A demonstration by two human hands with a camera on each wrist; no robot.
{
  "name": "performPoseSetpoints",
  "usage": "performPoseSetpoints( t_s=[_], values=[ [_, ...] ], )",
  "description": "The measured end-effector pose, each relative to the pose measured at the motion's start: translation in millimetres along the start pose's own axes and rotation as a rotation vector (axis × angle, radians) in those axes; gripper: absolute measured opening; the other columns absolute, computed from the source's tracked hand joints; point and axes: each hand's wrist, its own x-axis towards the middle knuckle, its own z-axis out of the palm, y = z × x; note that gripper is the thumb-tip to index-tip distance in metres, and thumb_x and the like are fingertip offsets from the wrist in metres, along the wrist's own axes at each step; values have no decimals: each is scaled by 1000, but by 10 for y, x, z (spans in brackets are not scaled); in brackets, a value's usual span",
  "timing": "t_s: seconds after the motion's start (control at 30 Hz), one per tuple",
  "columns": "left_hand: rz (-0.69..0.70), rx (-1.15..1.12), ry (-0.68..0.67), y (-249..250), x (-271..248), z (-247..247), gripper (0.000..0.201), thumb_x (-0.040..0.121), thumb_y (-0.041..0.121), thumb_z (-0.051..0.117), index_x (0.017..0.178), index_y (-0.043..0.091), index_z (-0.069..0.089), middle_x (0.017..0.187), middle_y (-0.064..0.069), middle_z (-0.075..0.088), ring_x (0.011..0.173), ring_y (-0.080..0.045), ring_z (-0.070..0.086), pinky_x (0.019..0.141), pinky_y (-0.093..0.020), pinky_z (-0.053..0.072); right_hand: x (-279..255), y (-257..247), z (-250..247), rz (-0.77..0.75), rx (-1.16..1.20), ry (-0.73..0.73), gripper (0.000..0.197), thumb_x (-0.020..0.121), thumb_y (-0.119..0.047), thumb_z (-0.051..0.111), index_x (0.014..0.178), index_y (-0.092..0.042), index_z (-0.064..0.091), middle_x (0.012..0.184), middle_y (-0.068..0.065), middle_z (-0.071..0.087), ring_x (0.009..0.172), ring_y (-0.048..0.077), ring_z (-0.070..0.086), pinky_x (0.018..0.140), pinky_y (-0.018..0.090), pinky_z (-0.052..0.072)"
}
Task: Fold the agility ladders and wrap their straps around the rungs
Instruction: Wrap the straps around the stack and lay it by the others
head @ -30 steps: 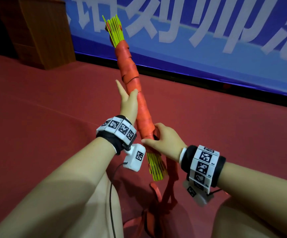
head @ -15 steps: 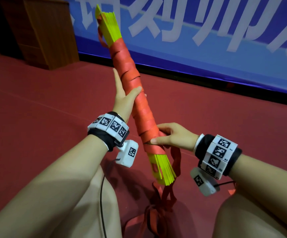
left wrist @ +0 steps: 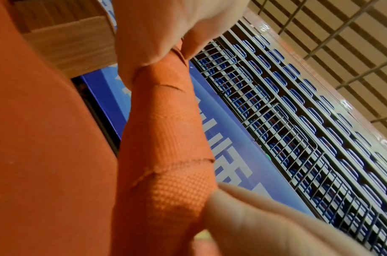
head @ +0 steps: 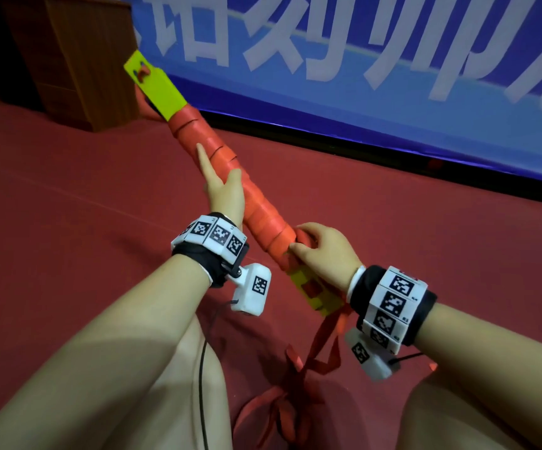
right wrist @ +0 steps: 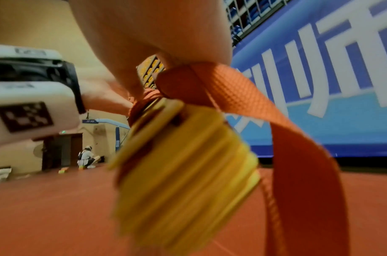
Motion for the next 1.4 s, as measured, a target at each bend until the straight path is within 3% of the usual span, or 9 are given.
performPoseSetpoints(
  t_s=[0.13,0.27,0.37,0.53,0.63,0.77,0.93,1.1,1.4],
  values=[
    [-102,-40,34,-63,48,5,80,91,-4,42,155,30,9,145,-1,36,86,10,56,69,-10,45,-7,10,-30,-60,-169,-92,55,79,-50,68,125,-24,52,105,-1,68,96,21,63,82,35,49],
    [-168,-85,-1,-59,4,32,94,85,0,57,155,31,3,153,-7,33,124,-21,52,104,-38,45,8,57,51,-53,-238,-204,64,75,-49,74,125,-18,48,104,4,66,96,24,61,79,35,47],
    [-164,-70,-78,-1,-8,51,105,70,15,65,154,38,5,144,-9,46,113,-25,61,97,-50,51,23,87,110,-75,-85,-231,49,79,-35,75,115,-13,49,98,6,67,89,25,62,73,32,43],
    [-130,-189,-278,56,21,98,84,91,-2,56,155,30,11,107,-11,64,84,-16,64,86,-37,55,7,160,115,-66,338,-311,38,80,-12,76,108,-15,50,87,0,67,67,0,60,65,19,48],
    [-112,-243,-341,93,62,86,66,96,1,46,152,26,23,133,-9,57,97,-16,63,90,-32,52,-25,161,14,-71,563,-380,40,83,2,69,117,-9,53,104,0,65,86,-4,62,80,13,48],
    [-150,-402,-396,90,94,53,73,88,4,43,152,32,20,141,-14,49,104,-33,56,98,-52,47,-32,153,-213,-126,630,-476,42,86,10,60,123,-9,54,111,-2,65,97,-3,63,85,14,48],
    [-222,-415,-372,-15,107,65,74,97,-4,32,154,36,7,142,-16,46,103,-31,57,102,-61,41,55,247,-403,-20,568,-476,29,83,1,66,104,-19,67,93,-9,73,84,4,67,76,16,52],
    [-122,-226,-281,-101,82,107,78,98,-4,44,155,29,3,150,-7,38,125,-18,51,109,-39,40,145,267,-408,172,333,-404,16,78,-16,78,87,-7,68,66,2,63,49,7,54,48,16,45],
    [-38,-170,-301,-93,28,178,89,85,11,61,154,38,10,154,-3,35,133,-22,47,111,-46,39,69,432,-360,195,595,-420,21,92,-12,60,74,-10,51,58,0,55,49,7,51,51,18,42]
  ],
)
